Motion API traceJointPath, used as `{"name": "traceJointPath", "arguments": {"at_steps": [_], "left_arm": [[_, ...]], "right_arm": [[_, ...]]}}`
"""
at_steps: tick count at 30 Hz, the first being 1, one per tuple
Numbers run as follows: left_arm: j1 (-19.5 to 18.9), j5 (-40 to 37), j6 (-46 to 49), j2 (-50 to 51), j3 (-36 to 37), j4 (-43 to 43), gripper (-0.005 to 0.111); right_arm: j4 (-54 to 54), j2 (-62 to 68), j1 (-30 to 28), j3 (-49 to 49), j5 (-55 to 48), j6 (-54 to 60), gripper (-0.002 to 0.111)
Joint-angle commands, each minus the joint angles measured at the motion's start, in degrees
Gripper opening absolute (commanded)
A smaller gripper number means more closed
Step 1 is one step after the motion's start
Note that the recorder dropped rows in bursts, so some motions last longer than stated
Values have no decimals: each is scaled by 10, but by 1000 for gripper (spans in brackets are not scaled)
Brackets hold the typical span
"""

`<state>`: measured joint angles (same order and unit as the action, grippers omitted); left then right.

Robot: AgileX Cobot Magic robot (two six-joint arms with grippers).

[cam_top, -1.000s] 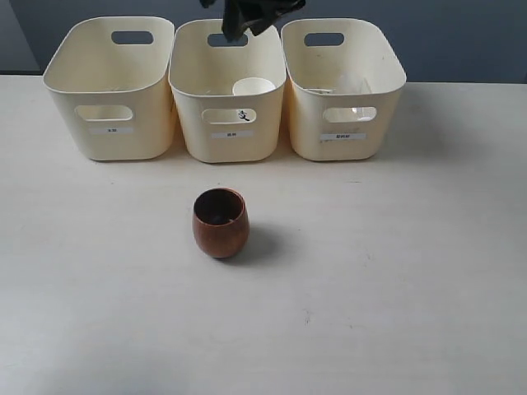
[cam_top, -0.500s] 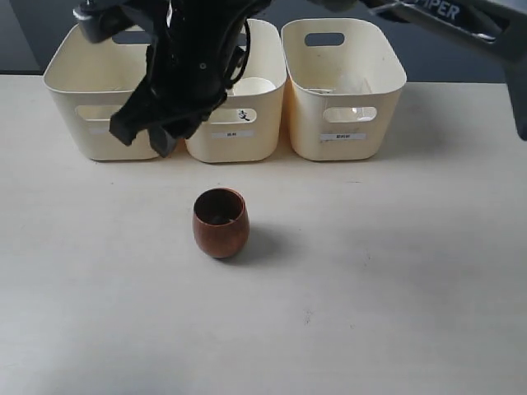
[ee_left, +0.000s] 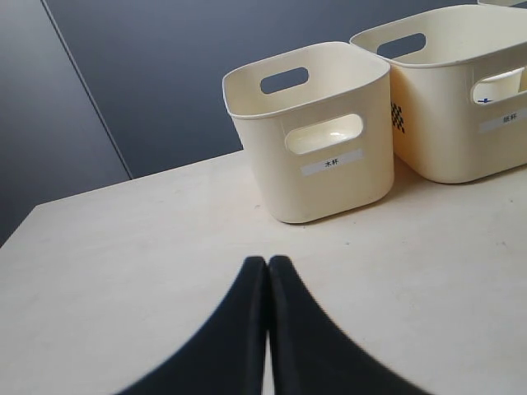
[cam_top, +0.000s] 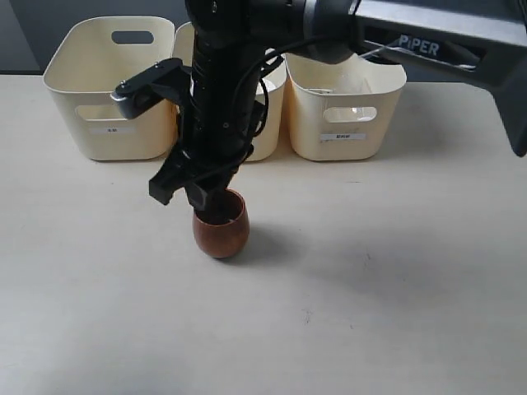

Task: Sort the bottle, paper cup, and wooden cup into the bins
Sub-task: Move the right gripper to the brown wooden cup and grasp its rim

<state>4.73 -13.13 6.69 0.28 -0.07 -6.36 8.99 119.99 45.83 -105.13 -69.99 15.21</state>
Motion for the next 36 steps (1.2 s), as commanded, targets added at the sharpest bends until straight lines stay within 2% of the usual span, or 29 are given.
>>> {"name": "traceJointPath", "arguments": {"at_steps": [1, 13, 30, 33, 36], "left_arm": [[-2, 2, -1, -3, 1, 0, 0], [-2, 2, -1, -3, 1, 0, 0], [-2, 2, -1, -3, 1, 0, 0], [-2, 2, -1, -3, 1, 0, 0], [-2, 2, -1, -3, 1, 0, 0]], "right_arm": [[-6, 7, -1, 11, 0, 9, 38], [-6, 60, -1, 11, 0, 31, 38], [1, 65, -1, 11, 2, 45, 38], [4, 65, -1, 11, 4, 46, 36], [4, 65, -1, 11, 4, 48, 28]]}}
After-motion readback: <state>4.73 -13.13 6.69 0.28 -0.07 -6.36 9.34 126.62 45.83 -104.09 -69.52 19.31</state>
